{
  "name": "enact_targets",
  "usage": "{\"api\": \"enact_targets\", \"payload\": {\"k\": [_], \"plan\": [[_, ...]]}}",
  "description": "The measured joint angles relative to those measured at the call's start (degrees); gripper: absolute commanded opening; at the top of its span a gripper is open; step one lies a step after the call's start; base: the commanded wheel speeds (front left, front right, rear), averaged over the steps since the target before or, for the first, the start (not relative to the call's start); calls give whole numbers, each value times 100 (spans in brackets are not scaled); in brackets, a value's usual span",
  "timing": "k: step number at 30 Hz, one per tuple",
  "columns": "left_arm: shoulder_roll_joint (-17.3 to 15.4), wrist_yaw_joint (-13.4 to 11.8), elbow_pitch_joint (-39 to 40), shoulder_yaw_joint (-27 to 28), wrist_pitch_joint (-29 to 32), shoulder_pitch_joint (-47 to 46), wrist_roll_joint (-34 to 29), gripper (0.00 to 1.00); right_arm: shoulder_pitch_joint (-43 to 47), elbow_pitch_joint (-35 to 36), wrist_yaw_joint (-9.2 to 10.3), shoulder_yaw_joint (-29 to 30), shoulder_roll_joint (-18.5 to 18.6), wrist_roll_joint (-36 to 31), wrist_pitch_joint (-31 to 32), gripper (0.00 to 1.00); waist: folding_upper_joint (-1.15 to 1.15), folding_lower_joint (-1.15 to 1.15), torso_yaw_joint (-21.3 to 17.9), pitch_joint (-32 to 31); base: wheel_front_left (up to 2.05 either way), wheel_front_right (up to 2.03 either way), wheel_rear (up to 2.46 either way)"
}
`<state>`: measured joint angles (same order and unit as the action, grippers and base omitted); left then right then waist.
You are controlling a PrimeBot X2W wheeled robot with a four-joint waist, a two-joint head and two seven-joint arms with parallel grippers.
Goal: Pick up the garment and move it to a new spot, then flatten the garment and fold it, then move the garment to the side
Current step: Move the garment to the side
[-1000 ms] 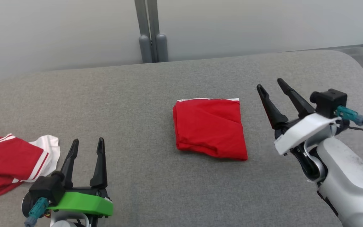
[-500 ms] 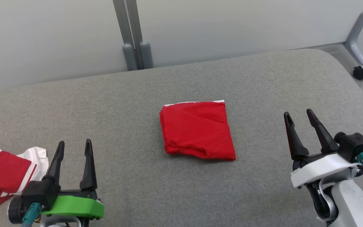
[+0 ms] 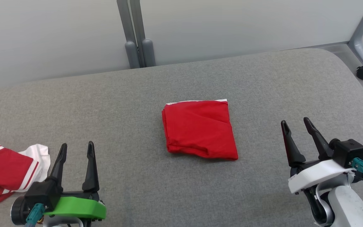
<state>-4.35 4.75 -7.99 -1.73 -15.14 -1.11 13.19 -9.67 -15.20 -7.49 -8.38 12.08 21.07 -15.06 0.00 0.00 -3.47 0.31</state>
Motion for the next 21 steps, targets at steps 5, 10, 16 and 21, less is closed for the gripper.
{"api": "enact_targets", "payload": {"k": [5,10,16,21], "plan": [[30,31,-18,14,0,-5,-41,100,-47,-78,0,-25,-4,0,0,100,0,0,44,9,0,0,0],[60,65,-51,-21,0,-12,-102,100,-210,-265,0,-40,-14,3,1,100,0,0,115,31,0,0,0],[99,122,-99,-177,0,-176,-137,100,-985,-823,0,-222,55,285,494,100,0,0,337,192,0,0,0],[113,136,-182,-226,0,-313,-122,100,-1734,-1534,-1,-315,94,619,1272,100,0,0,596,373,0,0,0]]}}
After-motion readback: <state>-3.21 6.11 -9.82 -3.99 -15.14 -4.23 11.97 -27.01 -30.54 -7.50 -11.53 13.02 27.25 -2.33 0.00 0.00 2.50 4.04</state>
